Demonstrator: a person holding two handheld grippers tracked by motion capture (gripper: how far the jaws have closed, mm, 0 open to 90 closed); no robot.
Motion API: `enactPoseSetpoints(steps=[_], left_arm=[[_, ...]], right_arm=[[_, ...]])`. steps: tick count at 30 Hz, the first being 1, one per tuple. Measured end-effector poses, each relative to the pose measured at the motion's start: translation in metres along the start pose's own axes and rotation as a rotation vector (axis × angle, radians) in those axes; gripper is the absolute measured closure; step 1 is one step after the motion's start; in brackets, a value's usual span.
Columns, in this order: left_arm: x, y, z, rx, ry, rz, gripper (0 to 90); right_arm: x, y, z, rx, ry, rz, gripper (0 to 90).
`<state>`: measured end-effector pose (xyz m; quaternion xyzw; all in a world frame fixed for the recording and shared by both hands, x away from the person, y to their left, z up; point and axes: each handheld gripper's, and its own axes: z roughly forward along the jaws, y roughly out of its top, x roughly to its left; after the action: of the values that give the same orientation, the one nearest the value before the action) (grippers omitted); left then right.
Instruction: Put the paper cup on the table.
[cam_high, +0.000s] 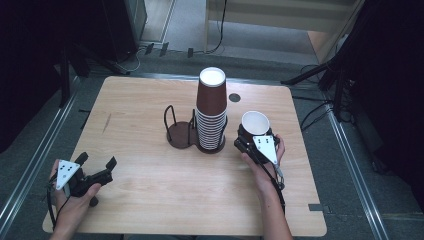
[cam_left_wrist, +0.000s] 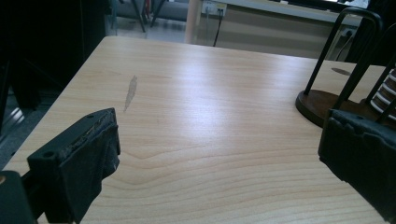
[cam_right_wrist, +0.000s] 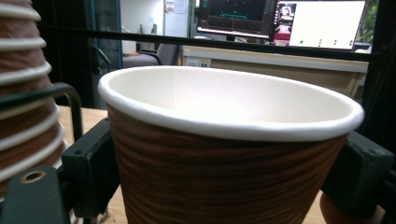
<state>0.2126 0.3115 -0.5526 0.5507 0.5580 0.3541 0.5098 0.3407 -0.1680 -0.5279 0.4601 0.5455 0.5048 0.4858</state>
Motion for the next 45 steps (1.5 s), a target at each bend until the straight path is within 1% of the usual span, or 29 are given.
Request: enactPoseSetpoints(steps=[2,3,6,7,9,12,15,19,22,28,30,32,37,40,45], left_arm=[[-0.001,0.0,0.0,0.001,-0.005,-0.003,0.0],[-0.001,0.0,0.0,0.001,-0.006,-0.003,0.0],[-0.001,0.0,0.0,0.003,-0.006,-0.001,0.0],[-0.001,0.0,0.0,0.002,-0.006,-0.001,0.0],[-0.001,0.0,0.0,0.002,-0.006,-0.005,0.0],[-0.001,0.0,0.0,0.004,-0.004,-0.005,0.0],[-0.002,0.0,0.0,0.007,0.003,0.0,0.0],[-0.001,0.0,0.001,0.01,-0.001,-0.011,0.0],[-0.001,0.0,0.001,0.011,0.0,-0.016,0.0],[0.0,0.0,0.001,0.012,-0.001,-0.023,0.0],[0.0,0.0,0.001,0.013,0.0,-0.022,0.0],[-0.001,0.0,0.001,0.013,0.001,-0.021,0.0],[0.001,0.0,0.001,0.017,0.002,-0.029,0.0],[0.001,0.0,0.001,0.018,0.0,-0.034,0.0],[0.001,0.0,0.001,0.016,0.002,-0.033,0.0]], right_arm=[[0.001,-0.003,0.002,0.005,-0.001,-0.011,12.1],[0.001,-0.005,0.003,0.018,-0.009,-0.006,12.0],[0.002,-0.007,0.003,0.035,-0.009,0.04,11.8],[0.003,-0.008,0.003,0.039,-0.006,0.044,11.6],[0.004,-0.01,0.004,0.054,0.0,0.036,11.4],[0.004,-0.012,0.006,0.059,-0.017,0.023,11.1],[0.003,-0.013,0.007,0.058,-0.013,0.034,10.8],[0.003,-0.014,0.007,0.066,-0.007,0.03,10.5],[0.002,-0.015,0.007,0.069,0.002,0.038,10.4],[0.0,-0.015,0.007,0.073,0.006,0.051,10.2],[-0.001,-0.016,0.007,0.072,0.005,0.047,10.1],[-0.001,-0.017,0.007,0.081,0.004,0.055,10.0],[-0.004,-0.019,0.006,0.084,0.002,0.055,9.7],[-0.006,-0.018,0.006,0.094,0.004,0.069,9.4],[-0.008,-0.018,0.006,0.104,0.007,0.063,9.1]])
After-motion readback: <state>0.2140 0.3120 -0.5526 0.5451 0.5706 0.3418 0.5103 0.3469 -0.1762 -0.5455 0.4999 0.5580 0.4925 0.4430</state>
